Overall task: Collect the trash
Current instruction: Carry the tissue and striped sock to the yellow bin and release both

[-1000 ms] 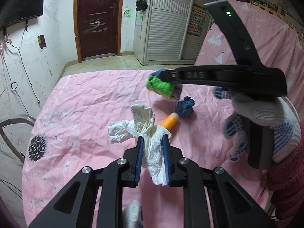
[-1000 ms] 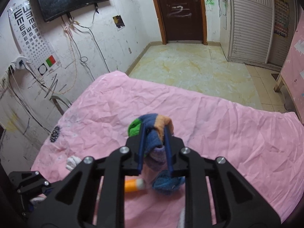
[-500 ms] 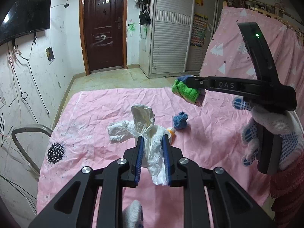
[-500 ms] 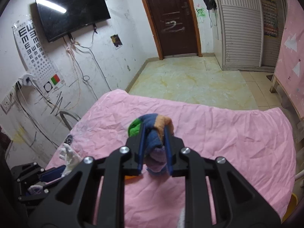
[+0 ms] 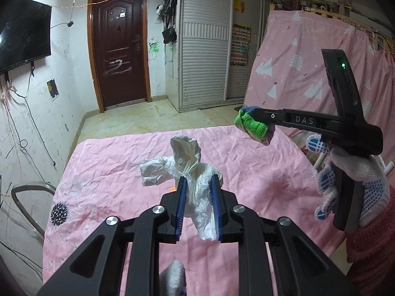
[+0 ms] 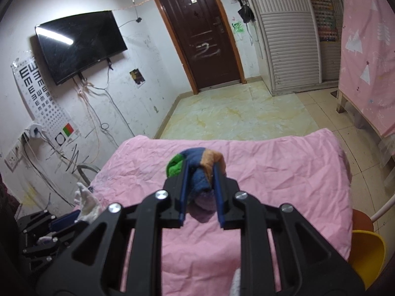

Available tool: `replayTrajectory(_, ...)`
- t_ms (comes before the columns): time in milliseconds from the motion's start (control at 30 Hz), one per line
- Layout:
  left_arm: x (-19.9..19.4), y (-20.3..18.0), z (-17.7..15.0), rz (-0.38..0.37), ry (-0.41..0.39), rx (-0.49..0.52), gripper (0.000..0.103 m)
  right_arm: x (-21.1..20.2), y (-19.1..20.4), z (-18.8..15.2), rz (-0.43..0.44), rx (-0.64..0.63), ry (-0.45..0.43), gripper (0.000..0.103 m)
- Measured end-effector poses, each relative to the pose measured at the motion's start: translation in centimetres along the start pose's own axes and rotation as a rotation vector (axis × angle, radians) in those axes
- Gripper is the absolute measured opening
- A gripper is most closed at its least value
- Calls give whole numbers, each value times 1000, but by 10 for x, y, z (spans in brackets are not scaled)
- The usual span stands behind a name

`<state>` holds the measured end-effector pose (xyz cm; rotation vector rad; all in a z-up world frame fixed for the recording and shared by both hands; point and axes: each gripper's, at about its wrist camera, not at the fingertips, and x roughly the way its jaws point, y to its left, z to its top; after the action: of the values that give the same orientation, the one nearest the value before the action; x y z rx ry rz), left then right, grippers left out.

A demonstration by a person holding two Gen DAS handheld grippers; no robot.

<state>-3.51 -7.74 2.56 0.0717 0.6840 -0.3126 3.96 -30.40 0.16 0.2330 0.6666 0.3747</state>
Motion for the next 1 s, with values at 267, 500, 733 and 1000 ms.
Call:
replayTrajectory(267, 2, -40, 11, -47, -17, 54, 10, -34, -37, -9, -36, 54, -52, 18)
replayTrajectory(500, 11, -76, 16, -99, -19, 85, 10, -66, -76, -17, -83, 108, -96, 18)
replayTrajectory(733, 20, -115, 19, -190, -29, 126, 10, -97, -109, -29, -135, 156, -140, 18)
replayTrajectory(1000, 29, -166, 24, -296, -36, 195, 10, -133, -154, -51, -204, 217, -179, 18)
